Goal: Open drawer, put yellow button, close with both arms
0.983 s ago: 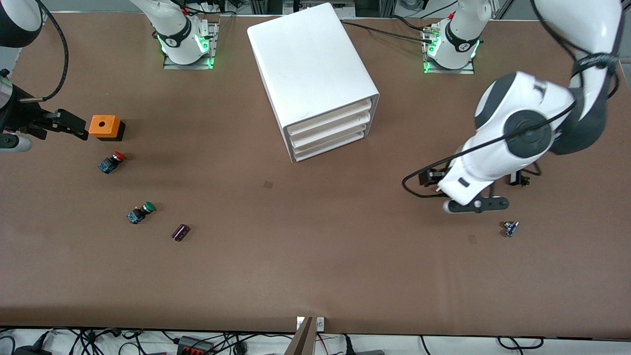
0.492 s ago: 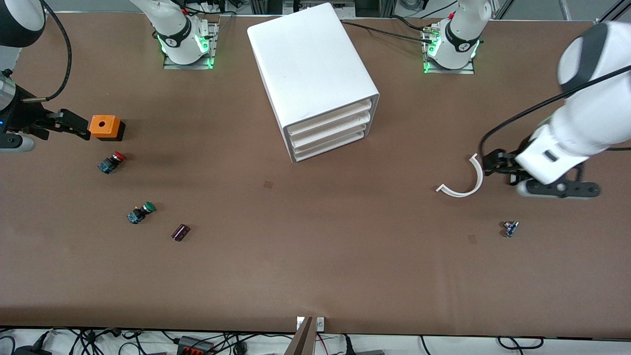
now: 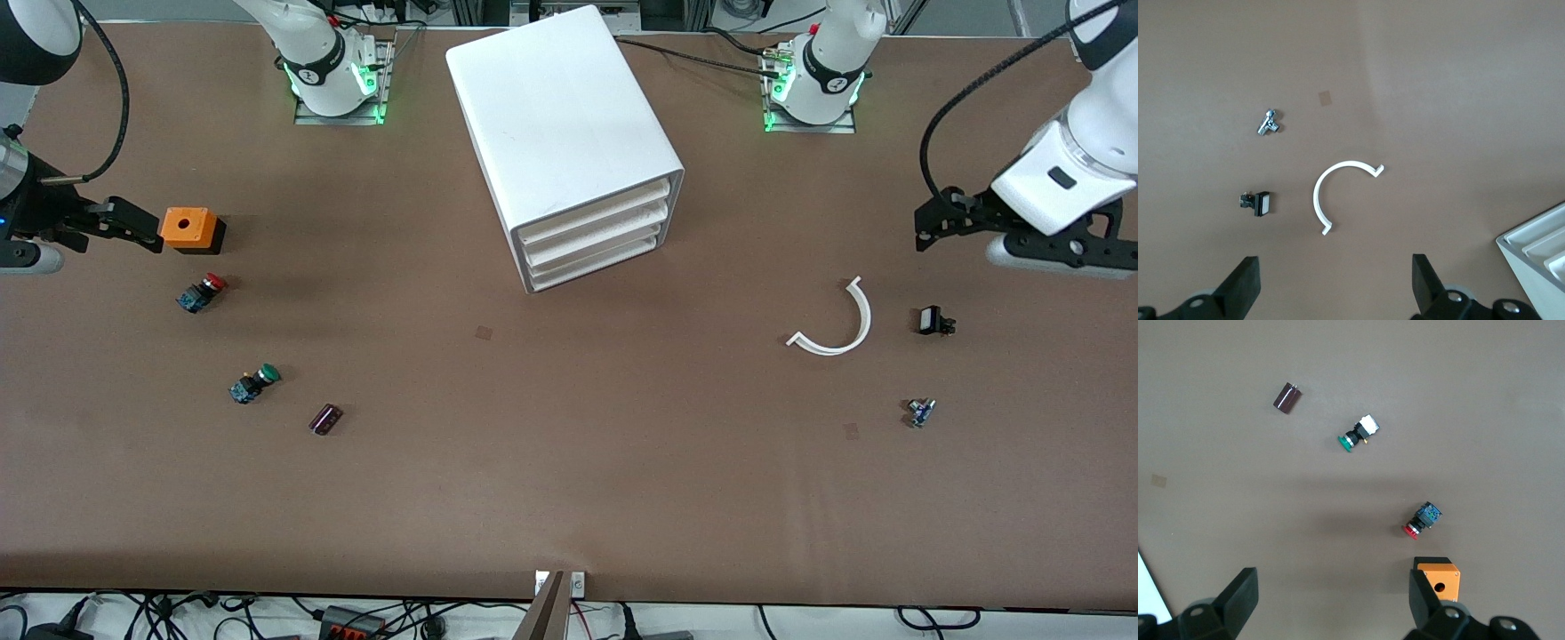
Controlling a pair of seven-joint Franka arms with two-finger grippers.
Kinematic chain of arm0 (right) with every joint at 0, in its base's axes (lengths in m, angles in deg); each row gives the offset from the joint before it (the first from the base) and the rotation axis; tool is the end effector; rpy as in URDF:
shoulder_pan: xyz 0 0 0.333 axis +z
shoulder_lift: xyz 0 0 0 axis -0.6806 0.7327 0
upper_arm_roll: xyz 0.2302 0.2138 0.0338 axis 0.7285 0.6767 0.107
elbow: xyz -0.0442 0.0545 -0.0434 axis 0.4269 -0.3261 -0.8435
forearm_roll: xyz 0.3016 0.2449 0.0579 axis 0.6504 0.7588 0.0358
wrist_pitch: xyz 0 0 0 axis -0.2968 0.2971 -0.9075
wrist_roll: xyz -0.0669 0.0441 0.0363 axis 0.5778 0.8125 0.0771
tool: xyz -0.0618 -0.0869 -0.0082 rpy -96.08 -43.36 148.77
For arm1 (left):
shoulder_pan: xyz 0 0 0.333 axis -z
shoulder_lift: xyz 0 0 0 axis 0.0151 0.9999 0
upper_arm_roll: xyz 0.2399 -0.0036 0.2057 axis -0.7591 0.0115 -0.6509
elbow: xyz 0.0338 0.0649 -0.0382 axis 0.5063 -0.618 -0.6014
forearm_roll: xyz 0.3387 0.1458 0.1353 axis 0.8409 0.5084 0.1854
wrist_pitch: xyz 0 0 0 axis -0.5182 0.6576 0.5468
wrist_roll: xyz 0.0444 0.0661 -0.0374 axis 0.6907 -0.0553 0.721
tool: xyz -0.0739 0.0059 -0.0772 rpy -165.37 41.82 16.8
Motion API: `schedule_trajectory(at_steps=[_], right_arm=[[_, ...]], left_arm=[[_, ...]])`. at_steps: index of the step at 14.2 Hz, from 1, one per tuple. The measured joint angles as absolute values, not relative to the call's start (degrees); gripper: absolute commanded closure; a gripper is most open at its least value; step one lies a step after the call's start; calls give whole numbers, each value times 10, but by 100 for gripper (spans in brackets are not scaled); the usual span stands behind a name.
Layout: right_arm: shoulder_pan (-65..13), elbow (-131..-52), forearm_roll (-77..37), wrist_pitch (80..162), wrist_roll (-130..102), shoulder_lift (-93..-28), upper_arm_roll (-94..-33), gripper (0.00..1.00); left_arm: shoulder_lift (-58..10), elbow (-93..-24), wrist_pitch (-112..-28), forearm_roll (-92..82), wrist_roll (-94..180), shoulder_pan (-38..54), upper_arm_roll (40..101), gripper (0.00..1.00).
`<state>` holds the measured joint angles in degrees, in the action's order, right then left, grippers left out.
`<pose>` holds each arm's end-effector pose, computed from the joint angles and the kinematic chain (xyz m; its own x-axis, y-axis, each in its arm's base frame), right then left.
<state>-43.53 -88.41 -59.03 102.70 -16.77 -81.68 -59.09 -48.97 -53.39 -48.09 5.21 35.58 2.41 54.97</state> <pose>0.5717 -0.0199 0.5633 0.9996 0.0141 -0.0232 0.0149 -0.9994 0.0316 0.5595 -0.0550 0.5903 0.9931 -0.1172 -0.0037 -0.1172 -0.9929 -0.0220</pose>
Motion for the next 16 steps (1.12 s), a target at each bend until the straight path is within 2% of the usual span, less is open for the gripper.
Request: schedule_trajectory(at_steps=[3, 16], right_arm=[[-435, -884, -590, 1027, -172, -817, -591, 0], [-435, -884, -590, 1017, -180, -817, -591, 0]], left_arm=[[-502, -553, -486, 52, 354, 24, 546, 0], [-502, -558, -491, 52, 353, 24, 546, 0]])
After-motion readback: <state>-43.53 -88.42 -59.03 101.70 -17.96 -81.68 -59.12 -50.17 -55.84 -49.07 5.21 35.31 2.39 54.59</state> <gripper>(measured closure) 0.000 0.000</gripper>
